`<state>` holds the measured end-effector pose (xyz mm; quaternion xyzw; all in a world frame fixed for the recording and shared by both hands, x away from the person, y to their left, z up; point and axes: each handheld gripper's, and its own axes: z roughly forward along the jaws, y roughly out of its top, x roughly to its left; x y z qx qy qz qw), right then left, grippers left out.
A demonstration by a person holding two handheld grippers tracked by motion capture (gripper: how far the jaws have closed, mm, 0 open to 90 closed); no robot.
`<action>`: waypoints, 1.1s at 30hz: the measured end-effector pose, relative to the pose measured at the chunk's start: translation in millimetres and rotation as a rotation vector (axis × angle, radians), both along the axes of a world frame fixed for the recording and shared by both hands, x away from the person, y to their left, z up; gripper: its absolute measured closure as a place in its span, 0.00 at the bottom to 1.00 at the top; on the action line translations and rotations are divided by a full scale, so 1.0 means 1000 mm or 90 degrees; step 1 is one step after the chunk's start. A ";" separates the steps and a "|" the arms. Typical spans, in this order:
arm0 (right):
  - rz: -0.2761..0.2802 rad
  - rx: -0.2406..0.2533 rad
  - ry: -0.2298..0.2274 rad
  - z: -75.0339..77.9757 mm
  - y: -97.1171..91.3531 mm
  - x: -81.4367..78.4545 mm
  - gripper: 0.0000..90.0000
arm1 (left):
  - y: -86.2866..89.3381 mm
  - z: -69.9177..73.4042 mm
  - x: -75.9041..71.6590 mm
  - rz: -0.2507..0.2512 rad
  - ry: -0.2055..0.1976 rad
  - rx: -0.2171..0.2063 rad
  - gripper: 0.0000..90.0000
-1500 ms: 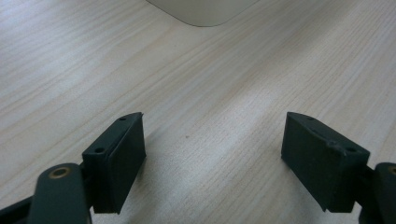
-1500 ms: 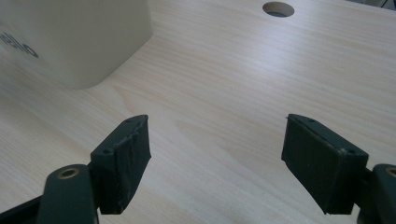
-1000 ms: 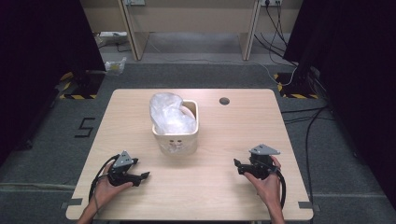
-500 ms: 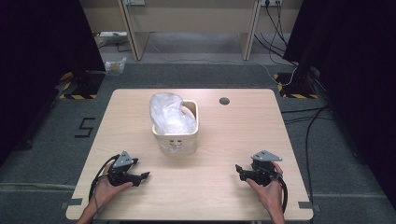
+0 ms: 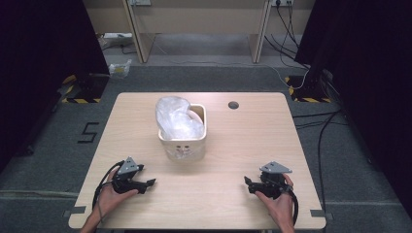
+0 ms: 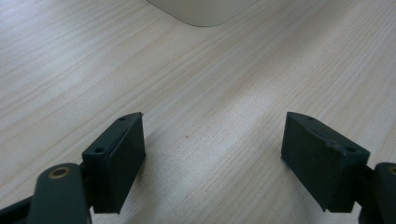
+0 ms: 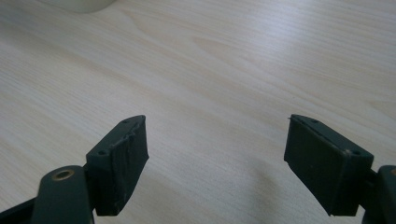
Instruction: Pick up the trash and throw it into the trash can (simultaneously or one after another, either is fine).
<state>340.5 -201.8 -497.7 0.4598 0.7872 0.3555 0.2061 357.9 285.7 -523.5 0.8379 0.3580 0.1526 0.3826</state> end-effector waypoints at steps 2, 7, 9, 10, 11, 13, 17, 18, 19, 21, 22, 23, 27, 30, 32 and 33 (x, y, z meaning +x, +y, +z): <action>-0.003 -0.011 -0.002 -0.001 0.001 -0.002 0.24 | 0.000 0.000 0.000 0.000 0.000 0.000 0.23; 0.000 -0.013 0.005 -0.005 0.001 -0.006 0.24 | 0.000 0.000 0.000 0.000 0.000 0.000 0.23; -0.001 -0.014 0.007 -0.007 0.001 -0.007 0.23 | 0.000 0.000 0.000 0.000 0.000 0.000 0.23; -0.002 -0.016 0.009 -0.008 0.001 -0.008 0.23 | 0.000 0.000 0.000 0.000 0.000 0.000 0.23; 0.000 -0.020 0.008 -0.009 0.000 -0.008 0.23 | 0.000 0.000 0.000 0.000 0.000 0.000 0.23; -0.004 -0.034 0.013 -0.011 0.000 -0.009 0.22 | 0.000 0.000 0.000 0.000 0.000 0.000 0.23; -0.009 -0.043 0.016 -0.015 0.000 -0.011 0.21 | 0.000 0.000 0.000 0.000 0.000 0.000 0.23; -0.012 -0.034 0.016 -0.016 -0.001 -0.011 0.21 | 0.000 0.000 0.000 0.000 0.000 0.000 0.23; -0.014 -0.029 0.017 -0.017 -0.002 -0.011 0.21 | 0.000 0.000 0.000 0.000 0.000 0.000 0.23; -0.021 -0.017 0.019 -0.018 -0.002 -0.012 0.20 | 0.000 0.000 0.000 -0.001 0.000 0.002 0.23; -0.018 -0.017 0.017 -0.019 -0.003 -0.013 0.19 | 0.000 0.000 0.000 -0.001 -0.001 0.002 0.23; -0.018 -0.016 0.018 -0.019 -0.002 -0.014 0.19 | 0.000 0.000 0.000 -0.001 0.000 0.002 0.23; -0.020 -0.019 0.017 -0.019 -0.002 -0.015 0.18 | 0.000 0.000 0.000 -0.001 -0.001 0.003 0.23; -0.024 -0.021 0.017 -0.019 -0.002 -0.015 0.18 | 0.000 0.000 0.000 -0.001 -0.001 0.002 0.23; -0.024 -0.021 0.017 -0.019 -0.002 -0.015 0.18 | 0.000 0.000 0.000 -0.001 -0.001 0.002 0.23; -0.024 -0.021 0.017 -0.019 -0.002 -0.015 0.17 | 0.000 0.000 0.000 -0.001 -0.001 0.002 0.23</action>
